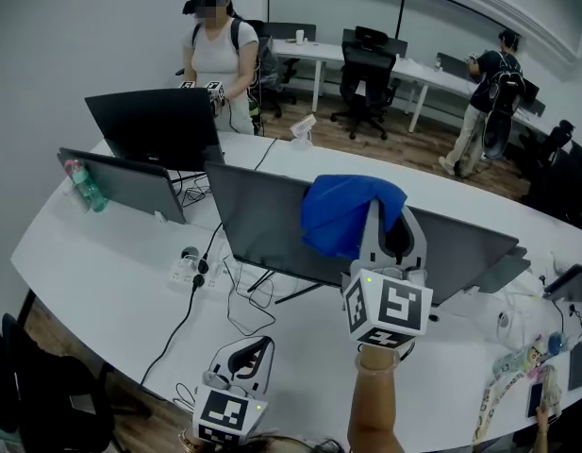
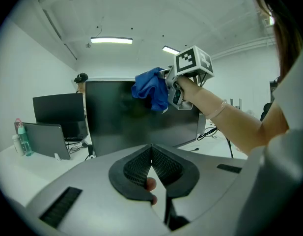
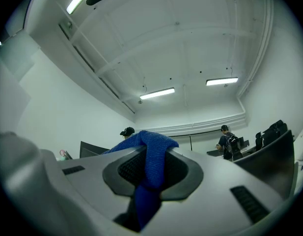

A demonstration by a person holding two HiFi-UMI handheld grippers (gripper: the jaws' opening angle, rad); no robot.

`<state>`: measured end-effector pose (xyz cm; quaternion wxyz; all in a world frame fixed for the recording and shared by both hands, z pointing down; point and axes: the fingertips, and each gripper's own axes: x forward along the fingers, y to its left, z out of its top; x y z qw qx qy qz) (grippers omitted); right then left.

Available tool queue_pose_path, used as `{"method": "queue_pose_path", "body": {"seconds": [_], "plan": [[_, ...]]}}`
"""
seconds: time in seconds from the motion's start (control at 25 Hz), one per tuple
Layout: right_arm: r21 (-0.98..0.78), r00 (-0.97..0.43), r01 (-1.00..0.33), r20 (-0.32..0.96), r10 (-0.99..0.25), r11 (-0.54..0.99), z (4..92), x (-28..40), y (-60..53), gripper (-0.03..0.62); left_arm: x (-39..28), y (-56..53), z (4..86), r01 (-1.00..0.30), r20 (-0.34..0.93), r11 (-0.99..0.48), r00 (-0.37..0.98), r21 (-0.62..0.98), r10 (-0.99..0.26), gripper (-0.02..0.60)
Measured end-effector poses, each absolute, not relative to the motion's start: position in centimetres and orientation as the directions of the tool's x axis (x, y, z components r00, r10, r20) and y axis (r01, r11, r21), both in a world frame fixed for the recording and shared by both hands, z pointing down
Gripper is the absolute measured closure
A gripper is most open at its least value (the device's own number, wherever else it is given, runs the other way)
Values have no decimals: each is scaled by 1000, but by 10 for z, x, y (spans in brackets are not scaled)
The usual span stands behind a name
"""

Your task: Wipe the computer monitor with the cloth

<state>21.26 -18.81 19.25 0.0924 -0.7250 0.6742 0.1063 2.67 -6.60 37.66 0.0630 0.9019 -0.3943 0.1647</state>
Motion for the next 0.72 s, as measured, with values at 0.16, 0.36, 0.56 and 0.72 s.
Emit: {"method": "queue_pose_path", "body": {"seconds": [0.16, 0.36, 0.56, 0.72], "plan": [[17, 98, -994, -276, -956, -107, 191, 214, -187, 531, 25, -72, 379, -707, 352, -707, 660, -8, -664, 572], [29, 132, -989, -272, -953, -145, 192, 218, -186, 531, 27, -78, 381, -672, 353, -741, 693, -1, -629, 572], [44, 154, -984, -266, -952, -171, 192, 223, -183, 531, 30, -79, 383, -649, 350, -761, 715, 8, -606, 572], [48, 165, -982, -261, -951, -184, 192, 228, -179, 531, 31, -77, 382, -651, 345, -759, 716, 14, -607, 572]]}}
